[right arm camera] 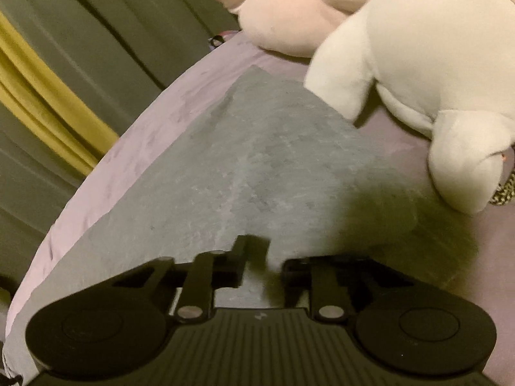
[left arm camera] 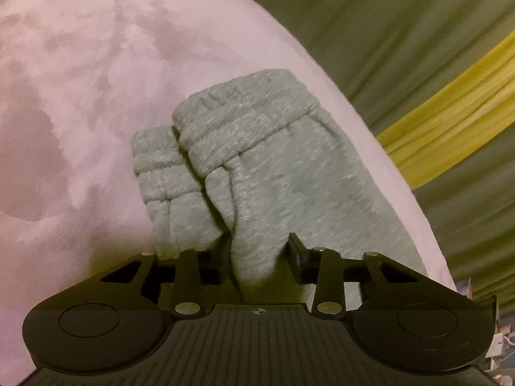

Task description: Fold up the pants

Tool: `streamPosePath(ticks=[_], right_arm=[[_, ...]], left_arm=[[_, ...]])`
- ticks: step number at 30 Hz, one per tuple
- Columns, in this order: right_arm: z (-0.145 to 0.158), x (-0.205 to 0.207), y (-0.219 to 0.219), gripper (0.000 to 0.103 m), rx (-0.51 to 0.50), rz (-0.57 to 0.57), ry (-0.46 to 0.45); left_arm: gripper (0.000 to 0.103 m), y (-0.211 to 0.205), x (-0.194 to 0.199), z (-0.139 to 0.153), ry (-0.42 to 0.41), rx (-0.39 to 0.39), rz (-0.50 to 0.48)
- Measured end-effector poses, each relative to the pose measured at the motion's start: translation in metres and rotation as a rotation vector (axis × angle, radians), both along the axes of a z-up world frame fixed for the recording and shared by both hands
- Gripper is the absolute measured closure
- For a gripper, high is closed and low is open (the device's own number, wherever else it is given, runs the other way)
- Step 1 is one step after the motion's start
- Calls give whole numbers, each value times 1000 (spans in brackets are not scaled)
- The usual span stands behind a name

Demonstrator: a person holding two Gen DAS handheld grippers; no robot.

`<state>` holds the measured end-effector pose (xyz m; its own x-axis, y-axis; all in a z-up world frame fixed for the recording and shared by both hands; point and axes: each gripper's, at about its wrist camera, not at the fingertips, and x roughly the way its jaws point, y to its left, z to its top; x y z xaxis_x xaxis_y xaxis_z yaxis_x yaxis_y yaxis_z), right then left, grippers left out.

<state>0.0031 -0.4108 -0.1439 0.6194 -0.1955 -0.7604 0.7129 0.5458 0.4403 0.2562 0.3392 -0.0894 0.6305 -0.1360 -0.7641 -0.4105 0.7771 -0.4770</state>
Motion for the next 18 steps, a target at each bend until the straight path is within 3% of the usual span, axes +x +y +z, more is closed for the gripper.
streamPosePath(ticks=[4, 6, 8, 12, 18], right_arm=[[-6, 0, -3, 86, 25, -26, -10], [-5, 2, -3, 86, 25, -32, -5], [2, 3, -2, 98, 3, -28, -10], [36, -12, 1, 98, -40, -27, -104], [69, -42, -2, 98, 5, -58, -224]], left_arm=[[65, -6, 6, -3, 14, 41, -11], [90, -8, 6, 2, 12, 65, -13], [93, -6, 3, 12, 3, 64, -6], [94, 1, -11, 39, -67, 24, -4], [94, 5, -37, 62, -109, 15, -15]])
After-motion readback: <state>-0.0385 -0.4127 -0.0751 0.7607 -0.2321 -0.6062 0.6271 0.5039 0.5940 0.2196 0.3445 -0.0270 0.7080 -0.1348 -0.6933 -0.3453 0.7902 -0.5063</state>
